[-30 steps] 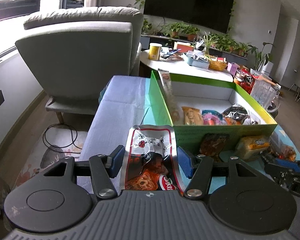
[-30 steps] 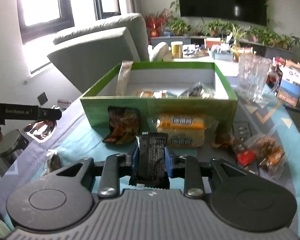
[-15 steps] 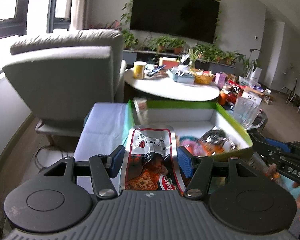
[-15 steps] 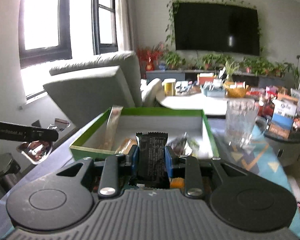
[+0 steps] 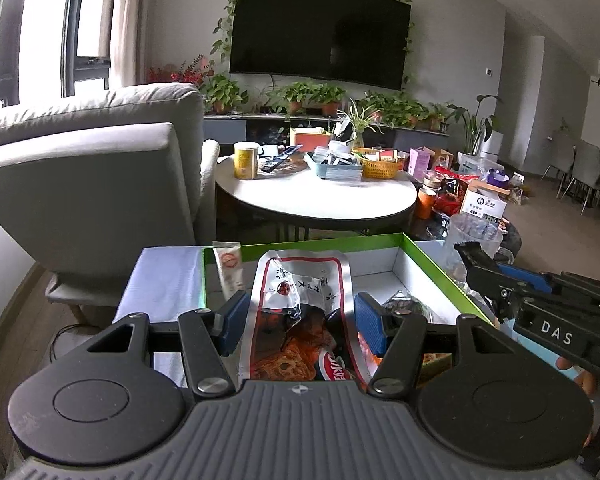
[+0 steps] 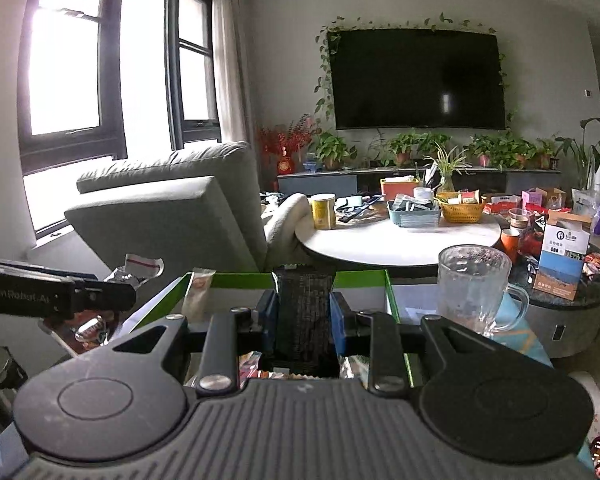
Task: Organize snacks
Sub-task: 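Lower chip bag into green box with left tool while right tool drops black bar inside, then move left tool to clear packet with black item while right tool approaches brown paper pack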
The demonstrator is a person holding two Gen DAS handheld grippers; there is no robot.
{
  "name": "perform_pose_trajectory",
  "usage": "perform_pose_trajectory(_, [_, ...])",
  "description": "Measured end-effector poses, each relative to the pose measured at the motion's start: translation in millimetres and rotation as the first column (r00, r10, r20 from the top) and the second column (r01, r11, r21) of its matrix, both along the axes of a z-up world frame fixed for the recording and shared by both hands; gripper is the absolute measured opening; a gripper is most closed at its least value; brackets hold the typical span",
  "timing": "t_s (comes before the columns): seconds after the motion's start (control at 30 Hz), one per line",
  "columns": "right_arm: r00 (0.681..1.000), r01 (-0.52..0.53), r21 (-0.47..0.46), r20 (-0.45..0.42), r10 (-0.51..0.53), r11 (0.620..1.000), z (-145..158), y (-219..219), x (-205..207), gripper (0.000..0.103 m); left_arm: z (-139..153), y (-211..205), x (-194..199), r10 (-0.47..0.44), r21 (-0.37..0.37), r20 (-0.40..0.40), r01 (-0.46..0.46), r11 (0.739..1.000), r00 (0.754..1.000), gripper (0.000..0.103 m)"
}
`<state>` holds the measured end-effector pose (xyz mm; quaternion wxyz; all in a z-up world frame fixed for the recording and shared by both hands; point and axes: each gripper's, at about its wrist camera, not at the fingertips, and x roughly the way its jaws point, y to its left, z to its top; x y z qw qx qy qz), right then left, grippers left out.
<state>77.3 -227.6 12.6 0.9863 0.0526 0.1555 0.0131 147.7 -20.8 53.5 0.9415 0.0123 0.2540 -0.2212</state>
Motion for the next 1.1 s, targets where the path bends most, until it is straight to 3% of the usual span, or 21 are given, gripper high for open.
perform_pose_trajectory(0.77, [0.995, 0.033, 0.082, -0.102, -0.025, 0.996, -19, -16, 39, 0.031, -24, -24, 33, 0.022, 0.045, -0.093, -0.018, 0.999, 0.995, 0.056])
perform_pose_trajectory(0.8, [0.994, 0.034, 0.086, -0.104, -0.025, 0.996, -19, -17, 39, 0.034, -23, -23, 33, 0.026, 0.048, -0.092, -0.022, 0.999, 0.995, 0.056])
perform_pose_trajectory(0.9, [0.992, 0.051, 0.106, -0.121, -0.038, 0.993, -21, -19, 40, 0.067, -21, -18, 32, 0.047, 0.053, -0.086, -0.043, 0.998, 0.995, 0.056])
perform_pose_trajectory(1.1, [0.992, 0.064, 0.137, -0.113, -0.048, 0.989, -18, -23, 28, 0.070, -18, 11, 19, 0.127, 0.041, -0.101, -0.123, 0.992, 0.987, 0.061])
